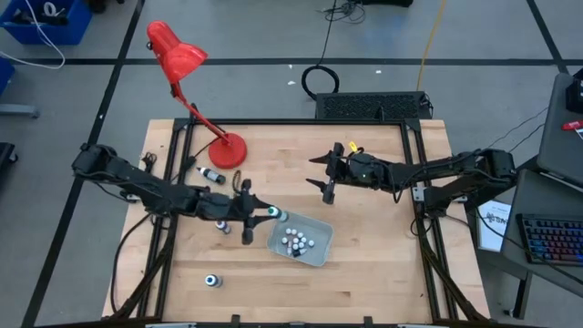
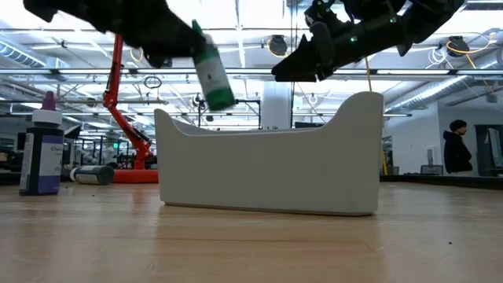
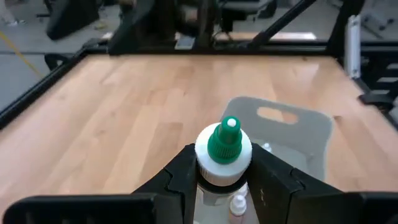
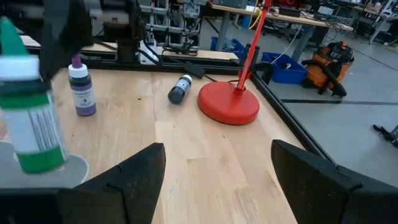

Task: Pick & Place food coloring
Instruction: Put the large green food coloring bottle into the gray bin

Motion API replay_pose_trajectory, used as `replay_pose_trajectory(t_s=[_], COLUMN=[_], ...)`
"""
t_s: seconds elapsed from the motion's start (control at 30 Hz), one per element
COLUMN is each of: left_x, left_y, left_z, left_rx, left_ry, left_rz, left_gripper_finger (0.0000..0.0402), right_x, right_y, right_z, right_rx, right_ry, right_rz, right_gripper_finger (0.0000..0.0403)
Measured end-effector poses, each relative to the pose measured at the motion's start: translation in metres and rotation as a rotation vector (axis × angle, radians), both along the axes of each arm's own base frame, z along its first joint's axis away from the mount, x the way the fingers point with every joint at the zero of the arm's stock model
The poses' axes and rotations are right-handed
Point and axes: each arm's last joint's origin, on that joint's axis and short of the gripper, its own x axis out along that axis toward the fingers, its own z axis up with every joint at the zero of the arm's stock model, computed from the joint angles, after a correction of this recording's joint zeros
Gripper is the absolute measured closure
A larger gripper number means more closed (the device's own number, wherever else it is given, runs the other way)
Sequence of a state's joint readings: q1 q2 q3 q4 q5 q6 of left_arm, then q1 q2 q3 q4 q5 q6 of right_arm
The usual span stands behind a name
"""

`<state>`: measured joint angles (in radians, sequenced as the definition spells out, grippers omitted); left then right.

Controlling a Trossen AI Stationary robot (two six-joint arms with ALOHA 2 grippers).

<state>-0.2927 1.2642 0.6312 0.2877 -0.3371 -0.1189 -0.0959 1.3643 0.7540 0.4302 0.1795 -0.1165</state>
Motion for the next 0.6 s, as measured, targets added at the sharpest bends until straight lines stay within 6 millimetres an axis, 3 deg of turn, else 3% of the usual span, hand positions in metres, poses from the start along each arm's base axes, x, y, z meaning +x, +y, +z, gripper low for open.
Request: replay_pose_trajectory(t_s=[0.6], left_x=[0.057], left_y=[-0.018], left_z=[-0.031], left_rx=[0.011], left_ry=[0.303], left_rz=[0.047], left_gripper_finger=[0.0285], right_x=[0.0], right_y=[0.0], right_z=[0.0], right_rx=[0.0], right_ry=[-0.004], right_rz=[0.001], right_gripper_finger=[0.0126])
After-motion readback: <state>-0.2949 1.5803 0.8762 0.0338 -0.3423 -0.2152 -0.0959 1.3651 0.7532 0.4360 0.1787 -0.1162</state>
